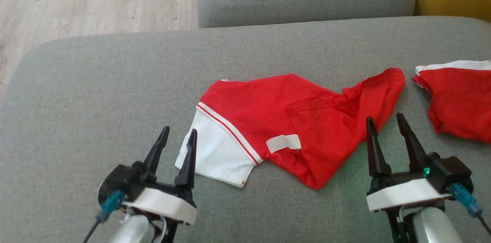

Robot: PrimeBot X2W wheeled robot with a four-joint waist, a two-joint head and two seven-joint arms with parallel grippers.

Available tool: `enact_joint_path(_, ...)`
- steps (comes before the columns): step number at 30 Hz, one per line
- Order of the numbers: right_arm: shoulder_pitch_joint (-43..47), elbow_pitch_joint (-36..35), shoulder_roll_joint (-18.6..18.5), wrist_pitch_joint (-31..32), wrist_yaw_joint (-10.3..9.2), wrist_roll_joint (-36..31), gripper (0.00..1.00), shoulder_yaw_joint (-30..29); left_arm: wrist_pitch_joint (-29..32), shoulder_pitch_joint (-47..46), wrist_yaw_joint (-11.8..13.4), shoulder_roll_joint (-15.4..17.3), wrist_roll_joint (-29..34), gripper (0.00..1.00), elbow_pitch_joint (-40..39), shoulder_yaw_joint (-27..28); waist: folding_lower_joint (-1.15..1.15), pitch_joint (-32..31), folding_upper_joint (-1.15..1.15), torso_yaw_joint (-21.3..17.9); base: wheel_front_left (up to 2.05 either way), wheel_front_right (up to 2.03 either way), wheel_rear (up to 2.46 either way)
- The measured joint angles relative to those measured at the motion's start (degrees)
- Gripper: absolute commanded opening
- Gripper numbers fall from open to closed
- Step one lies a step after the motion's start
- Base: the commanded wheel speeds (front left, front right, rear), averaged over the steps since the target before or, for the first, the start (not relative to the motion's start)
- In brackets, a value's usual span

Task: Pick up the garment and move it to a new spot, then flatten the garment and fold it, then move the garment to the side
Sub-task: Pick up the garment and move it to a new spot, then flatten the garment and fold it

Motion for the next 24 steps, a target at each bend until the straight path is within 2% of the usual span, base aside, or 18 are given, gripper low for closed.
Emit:
enact_joint_path(5, 0.0, 0.0, 0.0, 0.0, 0.00, -0.3, 1.00, 0.2, 0.0, -0.5, -3.3, -0.8, 4.0, 1.00, 2.5, 0.3, 0.00, 0.3, 0.00, -0.2, 0.00, 0.00, 0.00)
enact_joint_path(7, 0.0, 0.0, 0.0, 0.0, 0.00, -0.3, 1.00, 0.2, 0.8, -1.0, -5.2, -0.8, 5.0, 1.00, 5.0, -1.9, 0.00, 0.6, 0.00, -0.5, 0.00, 0.00, 0.00)
enact_joint_path(10, 0.0, 0.0, 0.0, 0.0, 0.00, -0.3, 1.00, 0.3, 5.2, -1.9, -6.7, -0.6, 6.1, 1.00, 8.5, -5.2, 0.01, 1.2, 0.00, -1.0, 0.00, 0.00, 0.00)
enact_joint_path(14, -0.1, 0.1, 0.0, 0.0, 0.00, -0.3, 1.00, 0.3, 9.6, -2.6, -8.0, -0.2, 6.4, 1.00, 11.4, -7.8, 0.01, 2.2, 0.00, -1.7, 0.00, 0.00, 0.00)
enact_joint_path(24, -0.4, 0.4, 0.0, 0.0, 0.00, -0.2, 1.00, 0.3, 11.1, -5.1, -9.6, -0.4, 6.3, 1.00, 12.1, -11.5, 0.02, 4.2, 0.00, -3.3, 0.00, 0.00, 0.00)
